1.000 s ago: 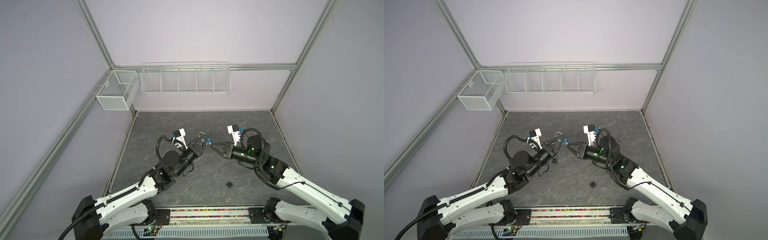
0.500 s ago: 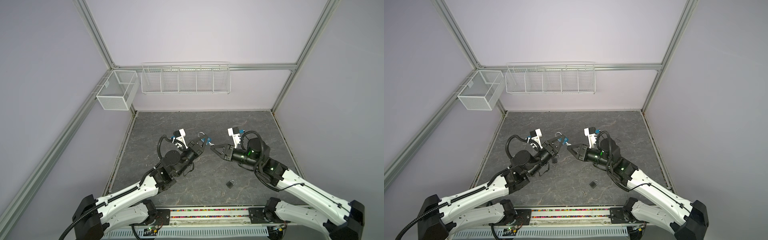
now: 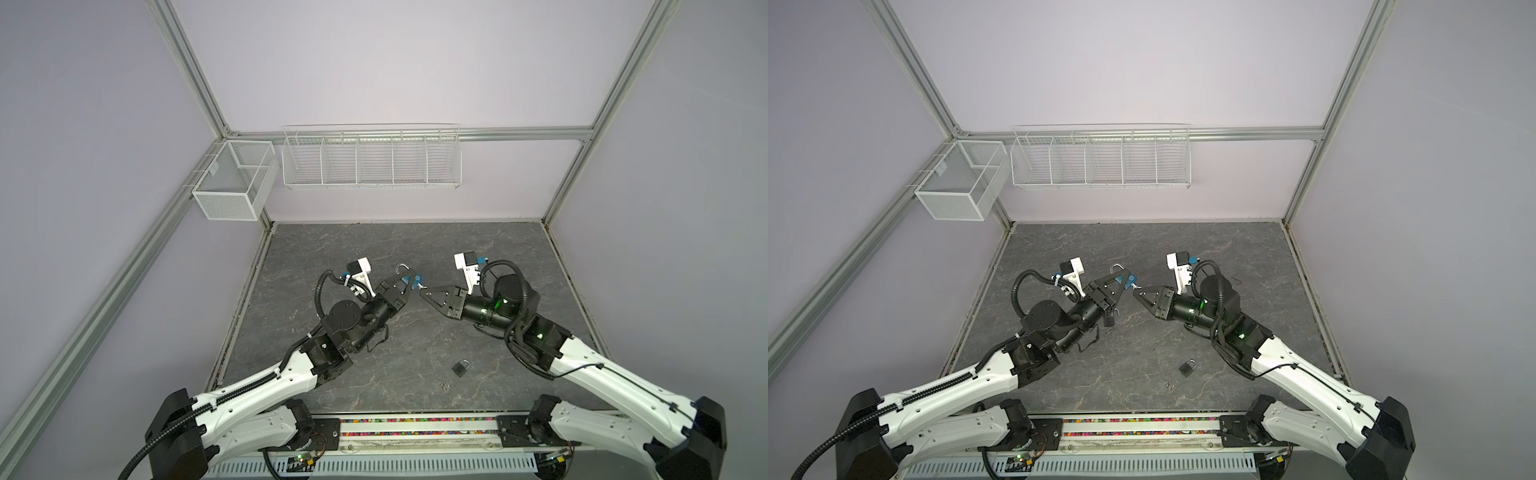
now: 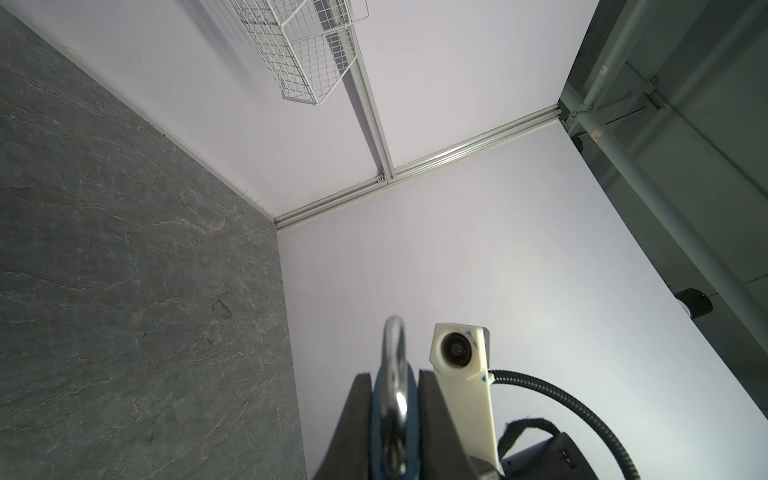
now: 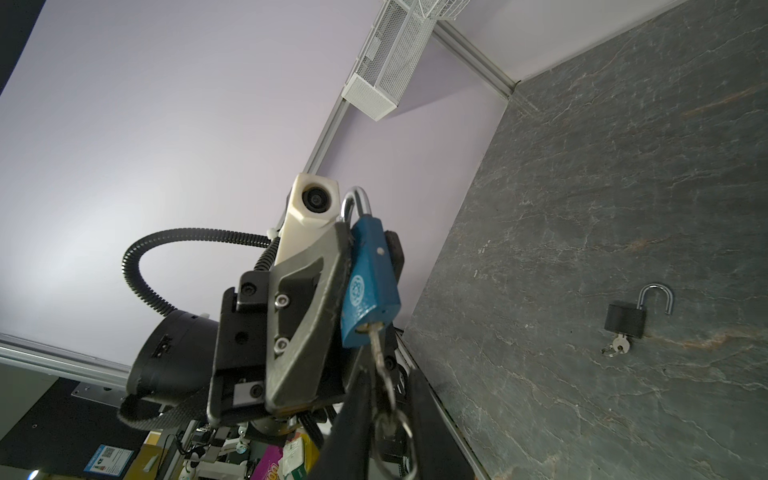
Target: Unlock with the key
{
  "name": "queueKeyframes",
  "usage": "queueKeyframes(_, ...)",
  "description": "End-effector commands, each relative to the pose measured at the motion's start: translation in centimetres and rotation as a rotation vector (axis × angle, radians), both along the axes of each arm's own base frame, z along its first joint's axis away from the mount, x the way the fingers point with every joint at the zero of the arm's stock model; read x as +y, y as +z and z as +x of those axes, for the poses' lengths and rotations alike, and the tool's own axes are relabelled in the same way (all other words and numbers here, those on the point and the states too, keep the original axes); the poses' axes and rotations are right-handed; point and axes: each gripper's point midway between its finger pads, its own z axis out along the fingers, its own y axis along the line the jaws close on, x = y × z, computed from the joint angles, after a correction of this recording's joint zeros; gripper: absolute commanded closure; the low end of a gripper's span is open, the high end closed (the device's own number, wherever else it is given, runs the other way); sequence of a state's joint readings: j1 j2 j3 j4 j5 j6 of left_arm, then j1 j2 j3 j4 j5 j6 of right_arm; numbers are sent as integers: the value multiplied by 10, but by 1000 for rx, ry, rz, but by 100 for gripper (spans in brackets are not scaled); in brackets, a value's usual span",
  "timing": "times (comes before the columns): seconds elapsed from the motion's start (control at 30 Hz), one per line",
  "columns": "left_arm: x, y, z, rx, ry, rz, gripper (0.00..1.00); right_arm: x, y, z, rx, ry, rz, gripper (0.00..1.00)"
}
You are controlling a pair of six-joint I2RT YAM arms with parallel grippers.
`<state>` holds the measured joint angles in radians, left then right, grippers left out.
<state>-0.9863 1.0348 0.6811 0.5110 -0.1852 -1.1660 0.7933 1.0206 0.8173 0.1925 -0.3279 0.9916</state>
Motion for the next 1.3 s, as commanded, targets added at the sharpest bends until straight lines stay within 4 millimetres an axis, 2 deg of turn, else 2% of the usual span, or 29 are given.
queueKeyframes(0.0, 1, 17, -1, -34, -6, -48, 100, 1, 16, 0, -33, 15, 47, 84)
queueKeyframes(0.23, 0, 11, -3, -18, -22, -44, 100, 0, 20, 0, -40, 15, 69, 94)
queueKeyframes(0.4, 1, 8, -7, -18, -33, -35, 100, 2, 26, -2, -47, 32, 86, 94)
queueKeyframes(0.63, -22, -1, -23, -12, -180, 29, 100, 5, 45, 1, -66, 38, 144, 94)
queueKeyframes(0.77, -36, -10, -32, -15, -246, 77, 100, 8, 70, -5, -90, 75, 229, 94)
queueKeyframes(0.83, -43, -14, -35, -5, -267, 88, 100, 10, 69, -4, -81, 65, 227, 94)
queueKeyframes(0.9, -51, -14, -37, 3, -297, 104, 100, 9, 82, -3, -99, 55, 245, 94)
queueKeyframes(0.97, -48, -16, -39, 10, -291, 146, 100, 2, 88, -1, -105, 26, 264, 94)
queueKeyframes(1.1, -28, -22, -36, 18, -214, 174, 100, -13, 102, 1, -138, -35, 305, 94)
queueKeyframes(1.27, -33, -16, -43, 5, -225, 174, 100, -13, 113, 2, -170, -67, 315, 94)
